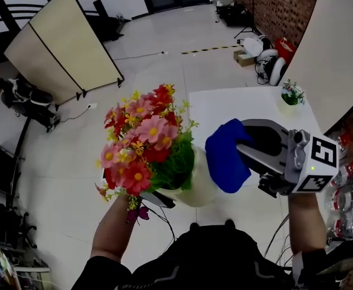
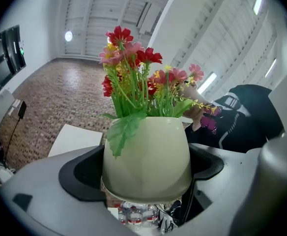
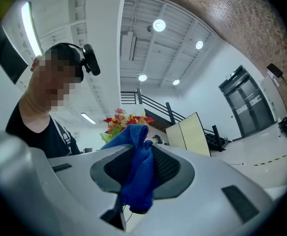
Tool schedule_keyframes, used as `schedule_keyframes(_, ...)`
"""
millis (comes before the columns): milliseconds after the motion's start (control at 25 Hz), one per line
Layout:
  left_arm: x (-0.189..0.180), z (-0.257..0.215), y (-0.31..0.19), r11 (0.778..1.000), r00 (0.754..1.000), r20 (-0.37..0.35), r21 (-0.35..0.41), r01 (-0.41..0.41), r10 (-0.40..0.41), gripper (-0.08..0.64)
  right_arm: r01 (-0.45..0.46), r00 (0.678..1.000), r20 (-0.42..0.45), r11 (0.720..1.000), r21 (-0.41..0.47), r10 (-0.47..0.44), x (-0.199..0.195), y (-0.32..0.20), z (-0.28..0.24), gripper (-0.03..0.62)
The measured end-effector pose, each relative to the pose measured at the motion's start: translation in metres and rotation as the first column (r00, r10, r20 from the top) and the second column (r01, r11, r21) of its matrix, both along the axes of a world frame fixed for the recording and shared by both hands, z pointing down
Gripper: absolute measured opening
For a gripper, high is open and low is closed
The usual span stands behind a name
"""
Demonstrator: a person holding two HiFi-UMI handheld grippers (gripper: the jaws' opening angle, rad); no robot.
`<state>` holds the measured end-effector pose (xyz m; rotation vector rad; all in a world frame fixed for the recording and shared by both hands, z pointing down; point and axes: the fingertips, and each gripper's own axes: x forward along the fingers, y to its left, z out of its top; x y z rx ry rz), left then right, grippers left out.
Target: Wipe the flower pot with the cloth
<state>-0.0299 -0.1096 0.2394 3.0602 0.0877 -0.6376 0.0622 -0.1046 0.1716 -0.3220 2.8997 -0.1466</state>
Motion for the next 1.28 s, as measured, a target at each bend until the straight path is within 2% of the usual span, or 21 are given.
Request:
schedule_keyframes(320, 0.005, -0.014, 0.004, 1.000, 1.000, -0.011, 0.015, -0.008, 0.008, 0.522, -0.017, 0.999, 0.032, 0.999, -0.044, 0.018, -0.005, -0.029, 0.006, 0.097)
schedule_keyframes(520, 0.007, -0.025, 0.009, 0.999, 1.000, -0.020, 0.031, -0.021, 0.022, 0.522, -0.131, 0.983, 0.121, 0.990, -0.059, 0.138, 0.028, -0.040, 0.000, 0.097)
schedule_keyframes(720, 0.008, -0.035, 0.012, 0.999, 0.999, -0.027, 0.042, -0.030, 0.031, 0.522, -0.213, 0.965, 0.137, 0.972, -0.100, 0.225, 0.044, -0.028, 0.021, 0.097)
schedule_keyframes(1080, 0.011, -0.042, 0.004, 1.000, 1.000, -0.028, 0.018, 0.013, -0.013, 0.522, -0.317, 0.943, 0.072, 0.943, -0.097, 0.325, 0.036, -0.010, 0.046, 0.097)
schedule_keyframes(1280, 0.035, -0.048, -0.030, 0.998, 0.998, -0.002, 0.020, 0.059, -0.059, 0.522, -0.319, 0.943, 0.068, 0.943, -0.097, 0.326, 0.040, -0.032, 0.042, 0.097)
